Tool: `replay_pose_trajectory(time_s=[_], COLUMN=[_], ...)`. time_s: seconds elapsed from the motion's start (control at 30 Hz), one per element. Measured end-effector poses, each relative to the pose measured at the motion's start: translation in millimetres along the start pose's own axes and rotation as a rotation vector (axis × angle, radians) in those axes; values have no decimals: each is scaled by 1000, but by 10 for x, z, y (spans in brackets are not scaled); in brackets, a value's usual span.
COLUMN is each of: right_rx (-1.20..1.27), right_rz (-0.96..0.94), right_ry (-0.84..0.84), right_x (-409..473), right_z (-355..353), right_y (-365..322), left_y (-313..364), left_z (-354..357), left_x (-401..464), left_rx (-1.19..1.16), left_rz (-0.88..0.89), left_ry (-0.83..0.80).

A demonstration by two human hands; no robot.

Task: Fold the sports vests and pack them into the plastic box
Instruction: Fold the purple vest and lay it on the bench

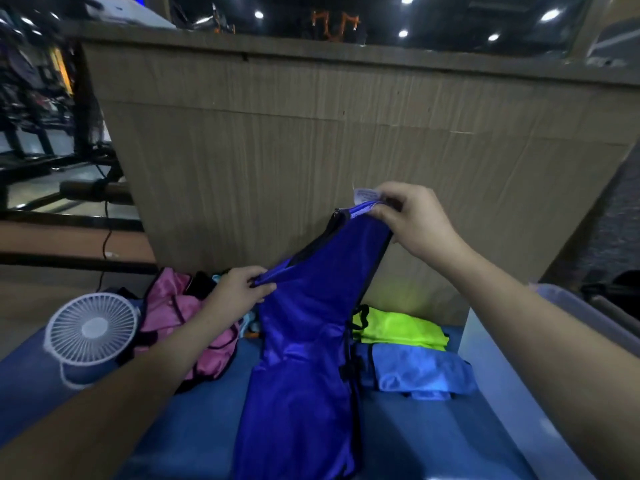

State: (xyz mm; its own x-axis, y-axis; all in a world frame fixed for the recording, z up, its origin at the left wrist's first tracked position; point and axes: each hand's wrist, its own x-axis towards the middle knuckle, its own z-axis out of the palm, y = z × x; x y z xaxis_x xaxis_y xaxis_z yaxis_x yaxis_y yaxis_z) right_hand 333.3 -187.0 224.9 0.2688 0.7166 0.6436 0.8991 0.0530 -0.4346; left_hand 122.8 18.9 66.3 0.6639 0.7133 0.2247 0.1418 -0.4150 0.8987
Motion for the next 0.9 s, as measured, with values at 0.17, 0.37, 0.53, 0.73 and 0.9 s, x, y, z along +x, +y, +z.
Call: replay_pose_trajectory(time_s=[0.17, 0.37, 0.53, 0.73, 0.9], right_rx=[-36, -70, -19, 59, 47], right_rz=[3, -48, -62, -77, -72], right_ry=[-21, -64, -127, -205, -260], right_x=[-203, -508, -912, -1570, -2142], right_z=[169, 340, 553, 775, 968], right_y=[73, 141, 102, -5, 2], left_y=[-192, -363, -599, -865, -996], left_z=[-9, -26, -12, -58, -42], left_x=[-20, -45, -245, -439, -568], left_rx=[155, 122, 205, 453, 503], left_rz=[31, 38, 166, 352, 352], left_ry=[-10, -151, -221, -247, -248])
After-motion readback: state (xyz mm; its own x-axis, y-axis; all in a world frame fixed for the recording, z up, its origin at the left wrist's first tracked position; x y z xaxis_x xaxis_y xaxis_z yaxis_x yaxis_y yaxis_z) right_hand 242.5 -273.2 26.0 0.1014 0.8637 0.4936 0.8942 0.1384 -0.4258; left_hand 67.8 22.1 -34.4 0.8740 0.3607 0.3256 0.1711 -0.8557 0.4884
